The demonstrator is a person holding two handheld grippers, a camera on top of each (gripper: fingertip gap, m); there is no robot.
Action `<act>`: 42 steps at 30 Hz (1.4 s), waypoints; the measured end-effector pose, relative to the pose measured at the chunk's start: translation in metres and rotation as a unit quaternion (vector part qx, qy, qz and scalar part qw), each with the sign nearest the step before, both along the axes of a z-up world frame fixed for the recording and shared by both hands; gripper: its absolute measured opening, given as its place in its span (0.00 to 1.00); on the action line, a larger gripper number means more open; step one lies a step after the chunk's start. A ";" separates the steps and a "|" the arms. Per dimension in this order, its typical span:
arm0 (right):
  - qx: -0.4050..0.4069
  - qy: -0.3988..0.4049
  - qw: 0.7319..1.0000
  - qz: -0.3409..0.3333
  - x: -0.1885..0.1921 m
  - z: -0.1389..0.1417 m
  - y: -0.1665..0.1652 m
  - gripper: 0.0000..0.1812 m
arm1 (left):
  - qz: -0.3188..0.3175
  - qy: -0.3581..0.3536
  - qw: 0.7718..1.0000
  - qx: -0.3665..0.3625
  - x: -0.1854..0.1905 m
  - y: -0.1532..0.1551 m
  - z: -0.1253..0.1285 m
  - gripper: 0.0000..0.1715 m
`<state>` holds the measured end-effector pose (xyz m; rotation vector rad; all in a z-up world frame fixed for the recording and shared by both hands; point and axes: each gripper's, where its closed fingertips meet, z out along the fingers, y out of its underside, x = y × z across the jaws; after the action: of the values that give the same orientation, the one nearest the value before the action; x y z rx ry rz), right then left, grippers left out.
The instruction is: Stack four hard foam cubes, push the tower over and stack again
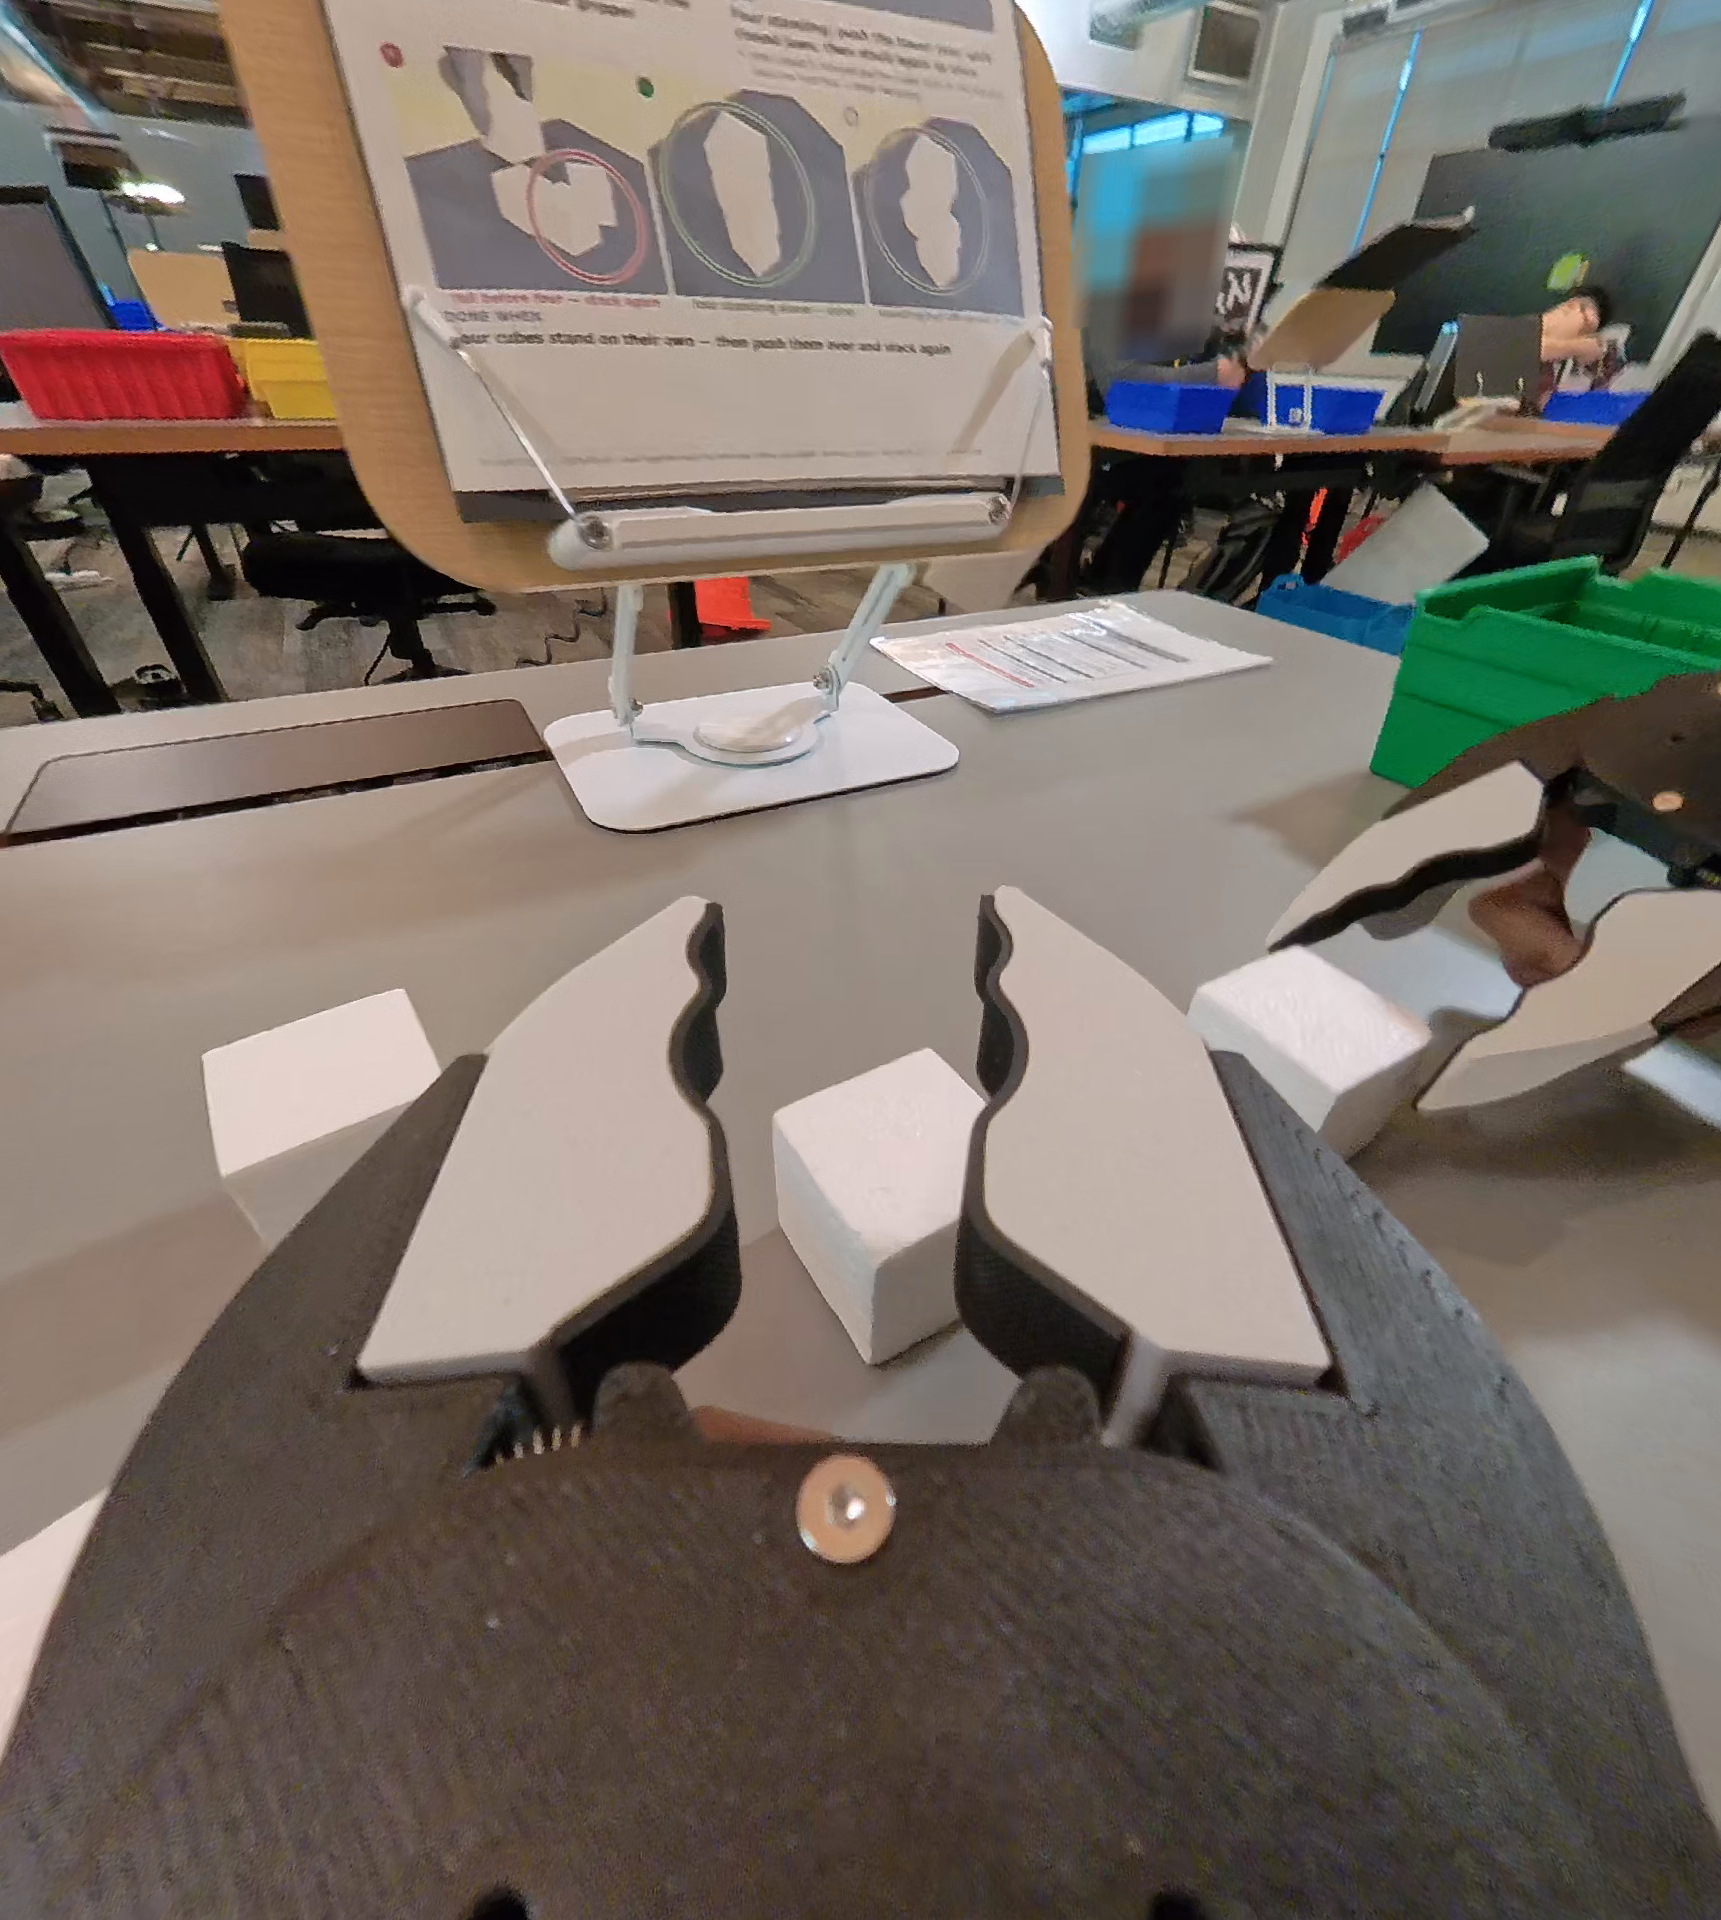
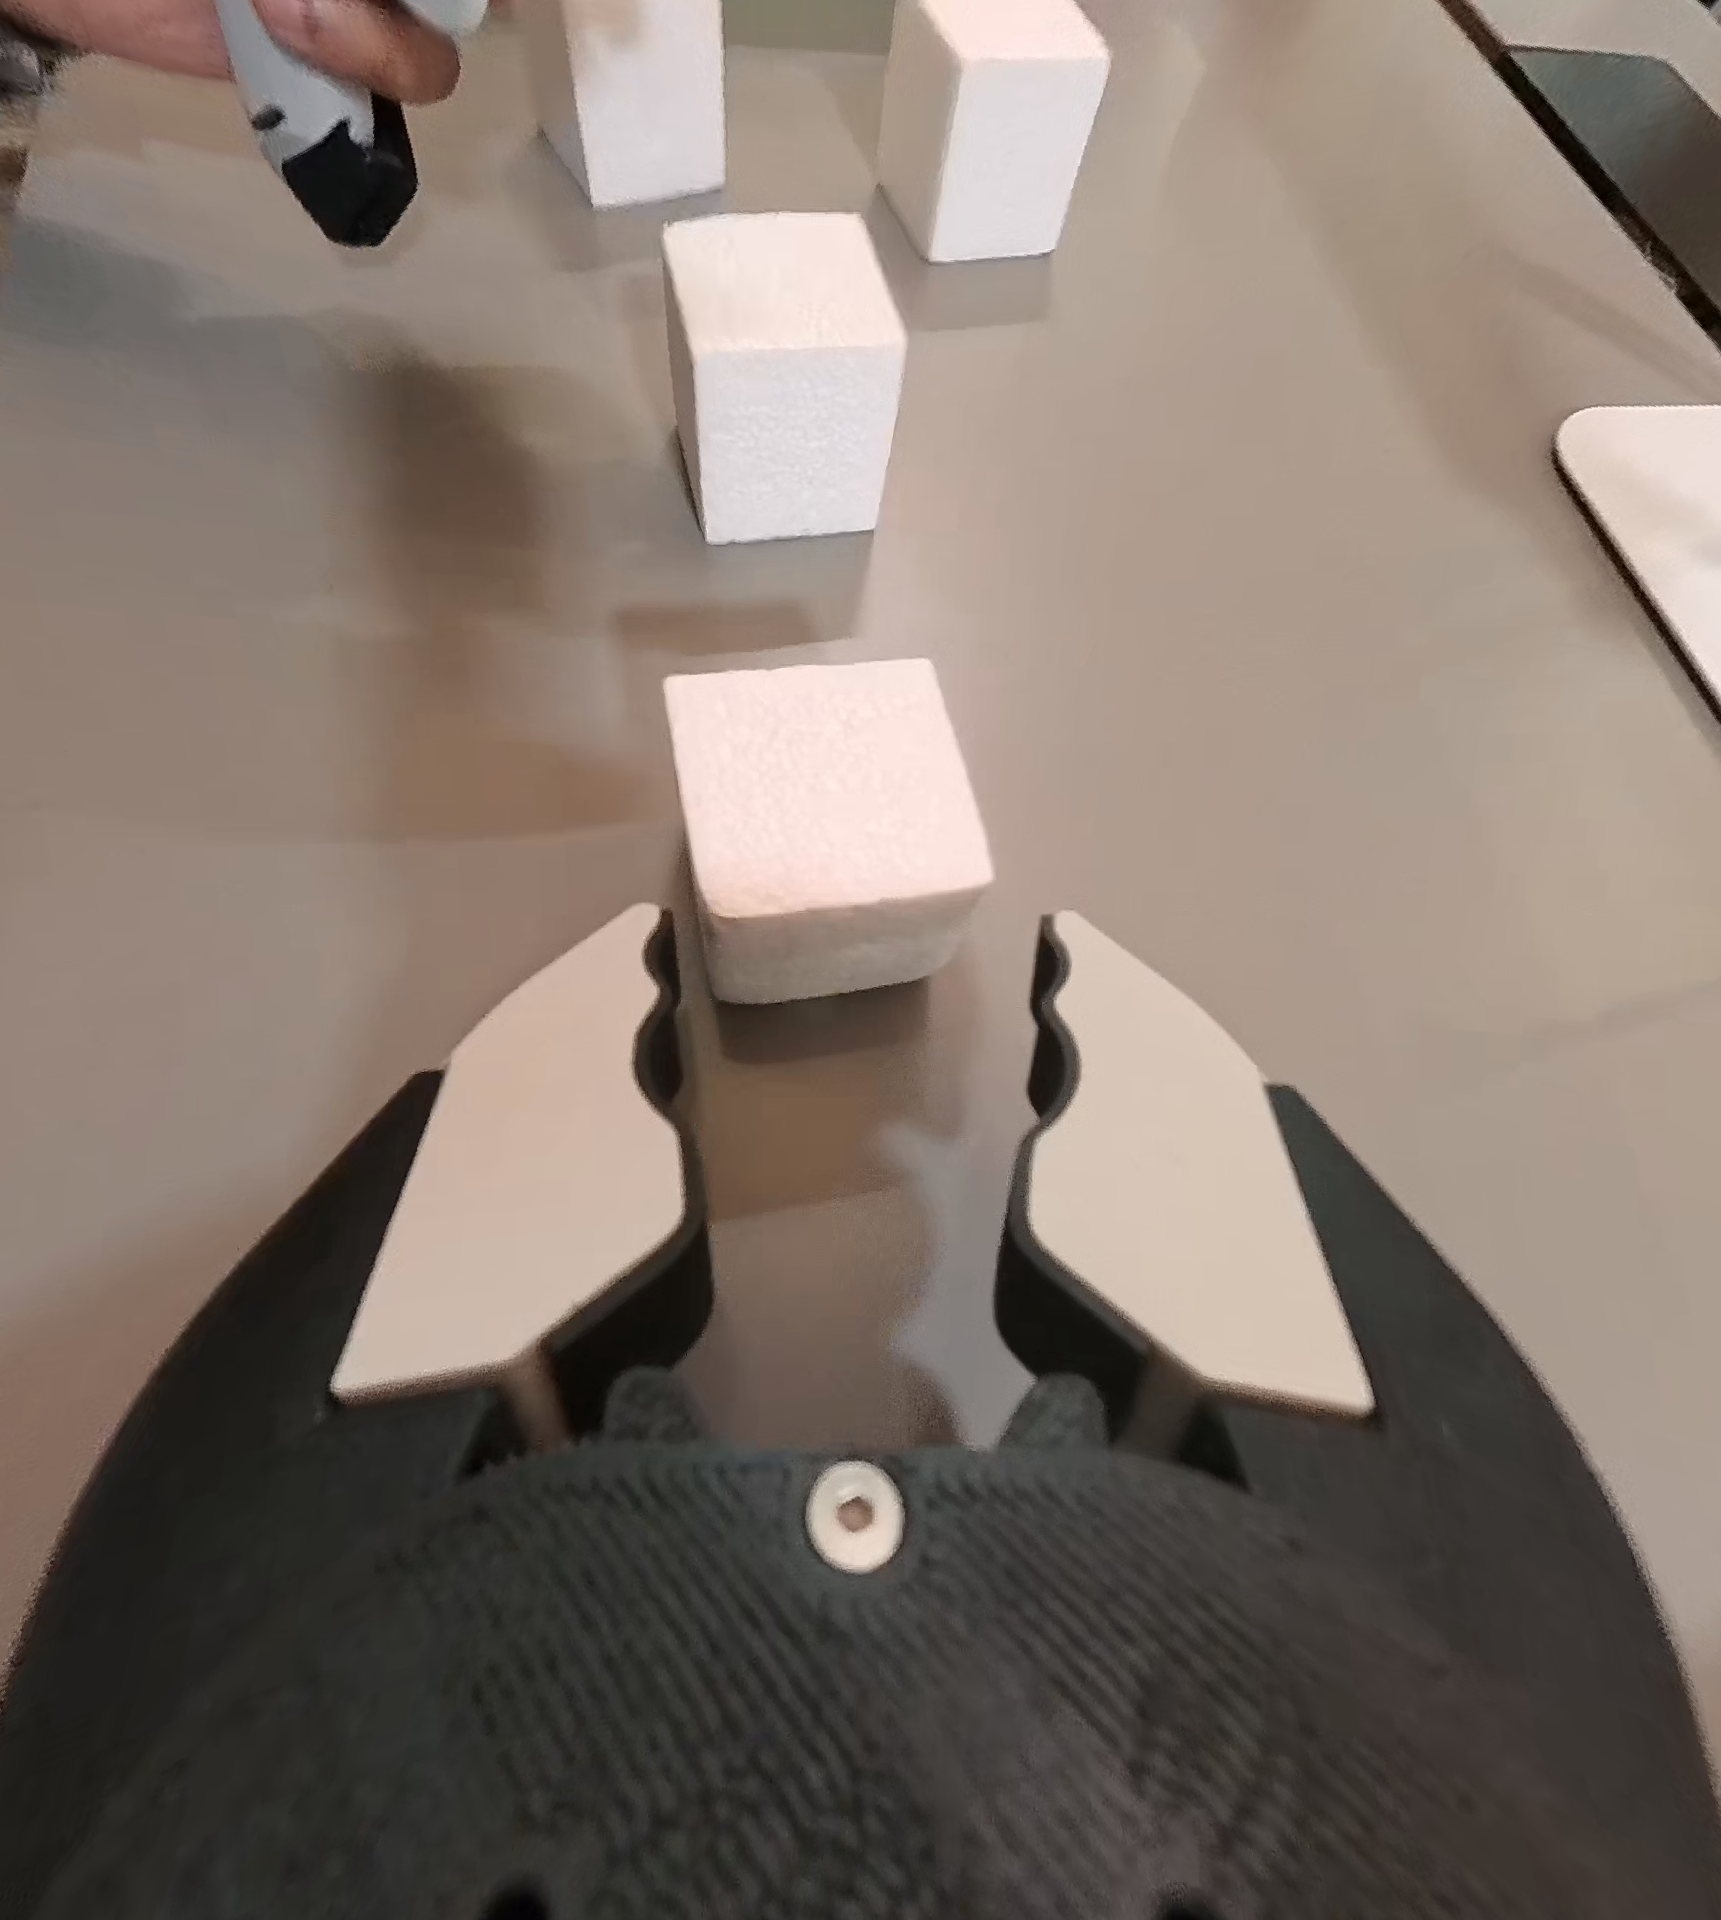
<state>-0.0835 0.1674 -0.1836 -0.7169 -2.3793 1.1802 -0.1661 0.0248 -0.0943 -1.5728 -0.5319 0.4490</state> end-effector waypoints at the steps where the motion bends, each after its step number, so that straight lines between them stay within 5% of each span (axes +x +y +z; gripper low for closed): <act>1: -0.014 -0.001 1.000 -0.008 -0.001 0.005 0.004 0.38 | 0.008 -0.009 1.000 0.014 -0.003 -0.004 0.003 0.27; 6: -0.083 0.007 0.994 -0.063 -0.011 0.031 0.021 0.44 | 0.096 -0.033 0.990 0.094 -0.030 -0.040 0.018 0.27; 11: -0.101 0.029 0.994 -0.034 -0.017 0.064 -0.014 0.50 | 0.141 -0.018 0.984 0.107 -0.035 -0.066 0.024 0.26; 16: -0.040 -0.008 0.999 0.033 -0.017 0.069 -0.065 0.54 | 0.148 -0.028 0.984 0.099 -0.031 -0.080 0.018 0.26; 19: 0.015 -0.009 0.999 0.032 -0.022 0.064 -0.058 0.54 | 0.153 -0.035 0.983 0.100 -0.029 -0.091 0.016 0.26; 26: -0.103 -0.019 0.991 -0.085 -0.021 0.066 0.009 0.44 | 0.153 -0.030 0.983 0.094 -0.025 -0.096 0.016 0.26; 31: -0.189 -0.009 0.955 -0.229 -0.016 0.064 0.045 0.13 | 0.125 -0.003 0.990 0.066 -0.016 -0.079 0.016 0.25; 34: -0.148 -0.027 0.953 -0.264 -0.006 0.048 0.045 0.01 | 0.106 0.008 0.993 0.049 -0.013 -0.065 0.014 0.25; 42: -0.061 -0.065 0.960 -0.267 0.007 0.014 0.028 0.00 | 0.076 -0.008 0.996 0.051 -0.014 -0.045 0.011 0.25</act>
<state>-0.0763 0.1957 -0.1698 -1.4081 -2.0181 1.0671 -0.1800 -0.0204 -0.0835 -1.4452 -0.6804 0.5175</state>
